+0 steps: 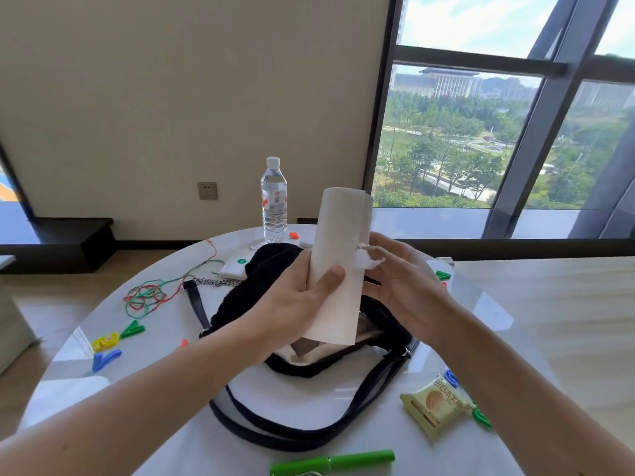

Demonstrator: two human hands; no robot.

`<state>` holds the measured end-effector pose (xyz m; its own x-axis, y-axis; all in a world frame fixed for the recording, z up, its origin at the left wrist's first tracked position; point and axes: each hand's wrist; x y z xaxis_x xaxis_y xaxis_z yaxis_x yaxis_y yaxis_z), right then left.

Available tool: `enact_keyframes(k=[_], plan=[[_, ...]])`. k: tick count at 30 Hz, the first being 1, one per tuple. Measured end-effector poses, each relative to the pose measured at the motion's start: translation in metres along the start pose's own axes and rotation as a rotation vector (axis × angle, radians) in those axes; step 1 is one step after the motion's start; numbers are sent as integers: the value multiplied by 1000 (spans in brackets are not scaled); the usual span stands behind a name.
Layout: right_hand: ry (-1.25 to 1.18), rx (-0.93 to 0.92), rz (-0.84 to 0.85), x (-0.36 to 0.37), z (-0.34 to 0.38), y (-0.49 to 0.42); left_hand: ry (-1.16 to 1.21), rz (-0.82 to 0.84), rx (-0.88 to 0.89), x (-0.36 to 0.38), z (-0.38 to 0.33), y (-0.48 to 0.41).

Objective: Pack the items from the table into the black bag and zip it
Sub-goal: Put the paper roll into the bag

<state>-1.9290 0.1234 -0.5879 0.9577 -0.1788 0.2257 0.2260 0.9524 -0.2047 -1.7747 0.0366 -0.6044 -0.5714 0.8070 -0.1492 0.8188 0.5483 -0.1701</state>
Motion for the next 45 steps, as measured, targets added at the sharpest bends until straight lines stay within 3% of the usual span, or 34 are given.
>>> enact_keyframes(k=[3,8,15,19,22,25,27,35,40,45], plan=[[-39,77,24,-1,2,-4,-27,-75,44,0,1,1],[297,64,86,-1,3,-1,-93,-159,90,-2,1,0],[183,6,-26,-3,0,2,-106,42,30,-20,2,-2],[302,-97,-130,-15,-3,8,-723,57,128,-57,24,2],[353,-166,-190,-23,-8,11,-1105,240,202,-79,47,9],[477,-248,-223,-25,-13,12,-1402,310,218,-89,65,8],[541,-311,-237,-21,-17,13,-1479,295,204,-91,72,4],[714,-541,-316,8,-35,21,-1080,-59,279,-85,57,-20],[737,-630,-261,16,-52,13,-992,-22,410,-79,40,-35],[949,-584,-195,5,-79,-6,-848,40,474,-81,27,-42]])
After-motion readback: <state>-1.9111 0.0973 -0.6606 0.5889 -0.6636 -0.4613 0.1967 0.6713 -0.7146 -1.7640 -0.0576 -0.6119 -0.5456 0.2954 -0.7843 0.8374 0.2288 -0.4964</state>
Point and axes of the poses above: each hand's wrist, its own y-axis away from the middle knuckle, its own x-axis out of the palm, z = x × y, and after that the axes turned 6 degrees about z, right-handed
